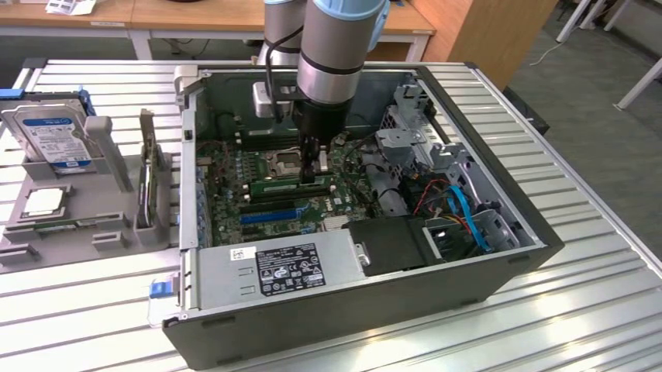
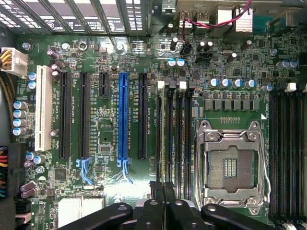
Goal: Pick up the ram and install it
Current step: 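Insert the ram into the slot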
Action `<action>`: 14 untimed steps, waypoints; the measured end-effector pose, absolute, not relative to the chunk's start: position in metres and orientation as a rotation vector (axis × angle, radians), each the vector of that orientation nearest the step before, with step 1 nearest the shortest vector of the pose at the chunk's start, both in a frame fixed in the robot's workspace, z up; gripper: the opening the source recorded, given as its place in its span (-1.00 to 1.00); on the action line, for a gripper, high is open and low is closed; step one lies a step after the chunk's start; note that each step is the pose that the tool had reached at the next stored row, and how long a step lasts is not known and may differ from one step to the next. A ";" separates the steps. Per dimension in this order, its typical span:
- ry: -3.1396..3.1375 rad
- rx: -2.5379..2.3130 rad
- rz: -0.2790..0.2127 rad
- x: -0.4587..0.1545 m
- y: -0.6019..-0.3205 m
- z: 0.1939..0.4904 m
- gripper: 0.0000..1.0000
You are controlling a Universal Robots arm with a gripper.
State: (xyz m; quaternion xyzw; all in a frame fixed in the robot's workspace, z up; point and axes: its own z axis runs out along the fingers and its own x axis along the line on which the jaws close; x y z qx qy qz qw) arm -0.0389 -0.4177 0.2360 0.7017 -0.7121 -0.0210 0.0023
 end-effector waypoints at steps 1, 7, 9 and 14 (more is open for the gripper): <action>-2.234 2.201 -0.066 -0.039 -0.418 0.236 -0.76; -2.234 2.202 -0.066 -0.039 -0.418 0.234 -0.76; -2.234 2.202 -0.066 -0.039 -0.418 0.233 -0.76; -2.234 2.202 -0.066 -0.039 -0.418 0.233 -0.76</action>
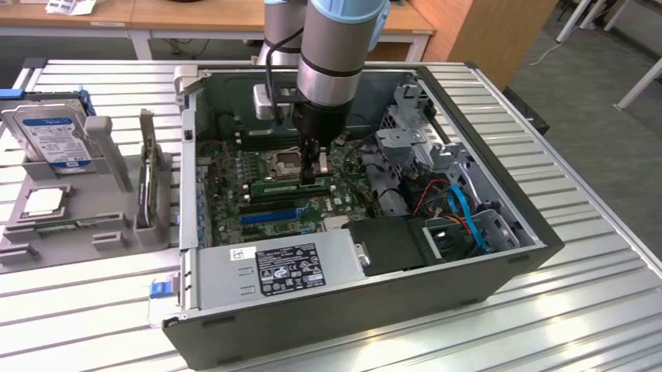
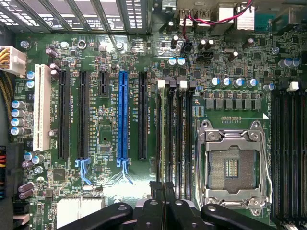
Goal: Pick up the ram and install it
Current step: 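Insert the ram into the slot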
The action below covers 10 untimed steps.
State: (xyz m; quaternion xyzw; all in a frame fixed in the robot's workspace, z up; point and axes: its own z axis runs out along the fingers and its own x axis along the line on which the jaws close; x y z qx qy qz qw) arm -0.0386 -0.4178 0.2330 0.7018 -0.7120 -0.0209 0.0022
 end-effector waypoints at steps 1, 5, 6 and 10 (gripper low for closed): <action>-2.234 2.202 -0.066 -0.039 -0.418 0.233 -0.76; -2.234 2.202 -0.066 -0.039 -0.417 0.233 -0.76; -2.234 2.202 -0.066 -0.039 -0.417 0.233 -0.76; -2.234 2.202 -0.065 -0.039 -0.417 0.233 -0.76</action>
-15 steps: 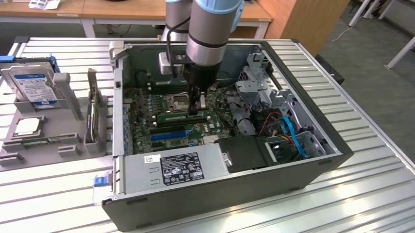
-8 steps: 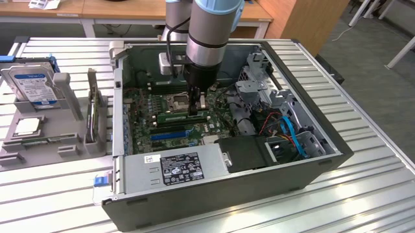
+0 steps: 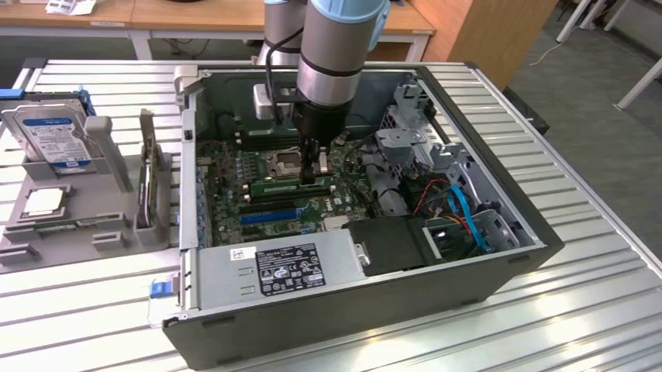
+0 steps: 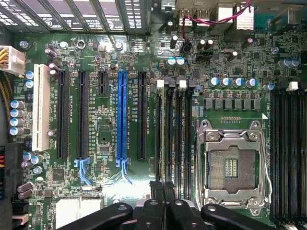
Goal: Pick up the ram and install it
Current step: 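Insert the ram into the slot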
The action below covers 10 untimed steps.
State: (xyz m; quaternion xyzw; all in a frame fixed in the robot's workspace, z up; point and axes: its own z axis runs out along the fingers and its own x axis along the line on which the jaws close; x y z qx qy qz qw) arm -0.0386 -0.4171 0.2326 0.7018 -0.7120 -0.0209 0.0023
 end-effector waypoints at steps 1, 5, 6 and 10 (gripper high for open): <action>-2.234 2.202 -0.065 -0.039 -0.417 0.232 -0.76; -2.234 2.202 -0.066 -0.039 -0.417 0.232 -0.76; -2.234 2.202 -0.066 -0.039 -0.417 0.232 -0.76; -2.234 2.202 -0.066 -0.039 -0.417 0.233 -0.76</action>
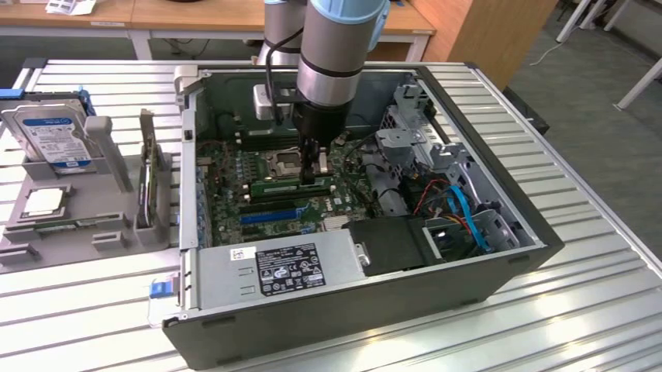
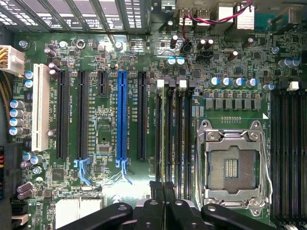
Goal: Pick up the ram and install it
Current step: 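Insert the ram into the slot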
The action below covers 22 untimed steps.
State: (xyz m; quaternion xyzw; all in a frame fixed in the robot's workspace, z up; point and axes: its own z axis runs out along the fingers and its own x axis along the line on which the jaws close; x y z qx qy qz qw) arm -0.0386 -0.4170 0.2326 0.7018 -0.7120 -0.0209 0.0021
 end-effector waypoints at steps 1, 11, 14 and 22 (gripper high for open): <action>-2.234 2.202 -0.066 -0.039 -0.417 0.233 -0.76; -2.234 2.202 -0.065 -0.039 -0.417 0.235 -0.76; -2.234 2.202 -0.066 -0.039 -0.418 0.235 -0.76; -2.234 2.202 -0.064 -0.039 -0.418 0.233 -0.76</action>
